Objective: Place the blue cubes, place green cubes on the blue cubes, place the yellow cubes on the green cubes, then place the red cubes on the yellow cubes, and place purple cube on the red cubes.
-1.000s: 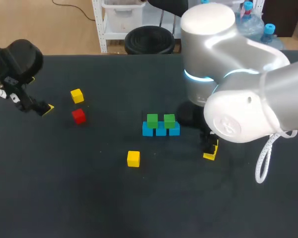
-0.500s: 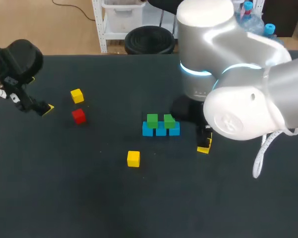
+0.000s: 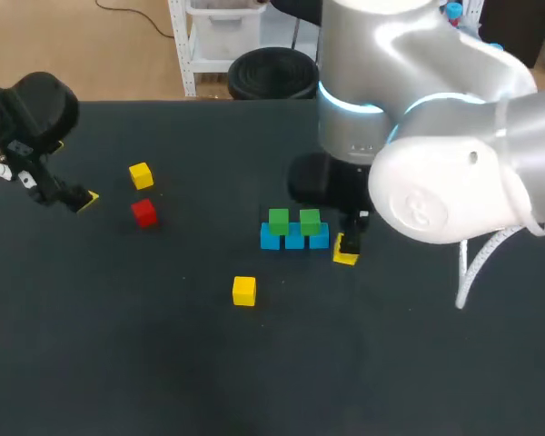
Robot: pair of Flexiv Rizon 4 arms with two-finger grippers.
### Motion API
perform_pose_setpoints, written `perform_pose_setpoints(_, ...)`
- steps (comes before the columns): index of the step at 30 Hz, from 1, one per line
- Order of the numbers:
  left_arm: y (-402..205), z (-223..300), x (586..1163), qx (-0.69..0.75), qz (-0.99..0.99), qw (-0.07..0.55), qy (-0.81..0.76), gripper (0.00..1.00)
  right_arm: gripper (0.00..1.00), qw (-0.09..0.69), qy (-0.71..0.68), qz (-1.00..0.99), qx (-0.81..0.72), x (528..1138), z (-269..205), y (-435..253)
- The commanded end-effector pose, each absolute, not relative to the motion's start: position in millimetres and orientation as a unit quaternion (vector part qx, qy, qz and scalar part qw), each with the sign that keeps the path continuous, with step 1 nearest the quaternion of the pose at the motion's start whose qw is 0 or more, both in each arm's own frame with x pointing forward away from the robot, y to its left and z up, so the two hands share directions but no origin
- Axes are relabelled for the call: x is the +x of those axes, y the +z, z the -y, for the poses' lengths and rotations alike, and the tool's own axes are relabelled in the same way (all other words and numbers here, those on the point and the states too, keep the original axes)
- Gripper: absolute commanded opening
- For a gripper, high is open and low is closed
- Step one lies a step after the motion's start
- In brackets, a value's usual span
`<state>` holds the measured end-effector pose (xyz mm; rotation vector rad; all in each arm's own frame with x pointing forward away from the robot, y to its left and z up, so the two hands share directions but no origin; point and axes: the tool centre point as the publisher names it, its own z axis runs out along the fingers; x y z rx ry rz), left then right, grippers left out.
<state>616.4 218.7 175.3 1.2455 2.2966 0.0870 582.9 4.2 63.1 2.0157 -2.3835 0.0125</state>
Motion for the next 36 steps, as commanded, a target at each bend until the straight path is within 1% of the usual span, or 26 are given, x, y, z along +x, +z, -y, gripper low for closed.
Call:
perform_pose_setpoints(1,175.0,-219.6,617.0,0.461,-0.848,0.261,0.031,1.0,0.0,0.023,0.026,0.756,0.654,592.3,-17.3,68.0)
perform_pose_setpoints(8,175.0,-219.6,617.0,0.461,-0.848,0.261,0.031,1.0,0.0,0.029,0.049,0.739,0.671,605.9,-34.6,79.9)
perform_pose_setpoints(14,175.0,-219.6,617.0,0.461,-0.848,0.261,0.031,1.0,0.0,0.007,0.034,0.742,0.67,609.6,-36.7,89.1)
perform_pose_setpoints(36,175.0,-219.6,617.0,0.461,-0.848,0.261,0.031,1.0,0.0,0.012,0.019,0.739,0.673,608.5,-37.8,90.5)
